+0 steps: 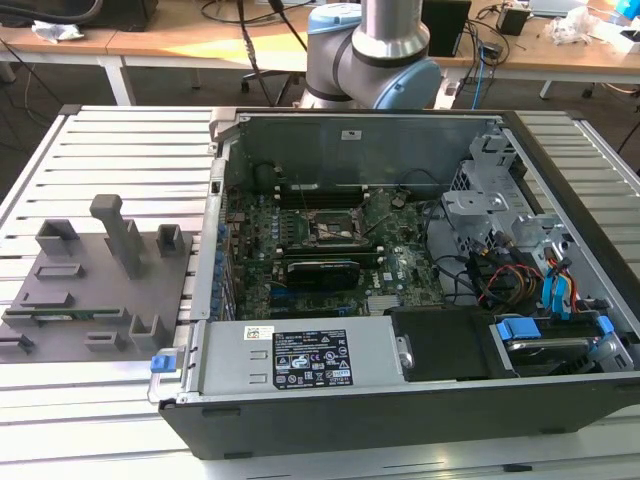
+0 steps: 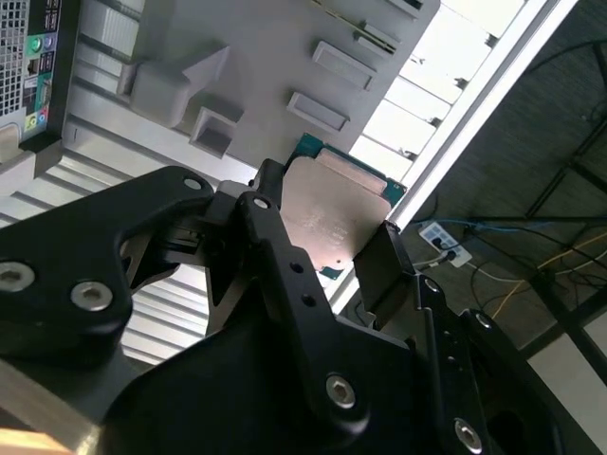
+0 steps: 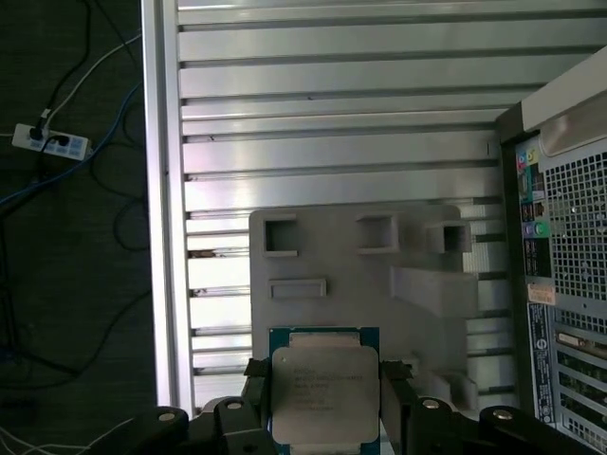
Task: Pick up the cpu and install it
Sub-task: 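Pick up the cpu and move it towards the insertion slot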
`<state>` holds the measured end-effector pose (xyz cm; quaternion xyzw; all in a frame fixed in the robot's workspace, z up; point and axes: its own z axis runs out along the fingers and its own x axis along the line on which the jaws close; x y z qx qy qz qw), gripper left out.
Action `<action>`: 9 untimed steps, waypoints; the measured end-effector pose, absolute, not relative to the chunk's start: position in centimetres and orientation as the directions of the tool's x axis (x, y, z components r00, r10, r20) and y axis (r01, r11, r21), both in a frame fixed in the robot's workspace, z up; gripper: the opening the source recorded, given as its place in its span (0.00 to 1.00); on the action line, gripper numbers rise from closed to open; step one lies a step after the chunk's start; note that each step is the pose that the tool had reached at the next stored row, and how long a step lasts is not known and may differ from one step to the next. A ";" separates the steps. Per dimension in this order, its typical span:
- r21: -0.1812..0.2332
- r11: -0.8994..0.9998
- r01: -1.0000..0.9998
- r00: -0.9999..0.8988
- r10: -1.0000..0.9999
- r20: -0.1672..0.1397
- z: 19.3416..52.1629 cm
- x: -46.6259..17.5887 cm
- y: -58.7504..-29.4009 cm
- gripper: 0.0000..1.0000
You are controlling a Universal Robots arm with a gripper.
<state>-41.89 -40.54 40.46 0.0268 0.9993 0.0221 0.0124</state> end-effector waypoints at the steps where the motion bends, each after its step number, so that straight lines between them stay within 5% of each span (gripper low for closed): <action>1: 0.045 0.998 0.053 -0.998 0.054 -0.024 40.5 -41.8 -40.5 0.55; 9: 0.045 0.998 0.053 -0.998 0.054 -0.024 40.5 -41.1 -40.5 0.55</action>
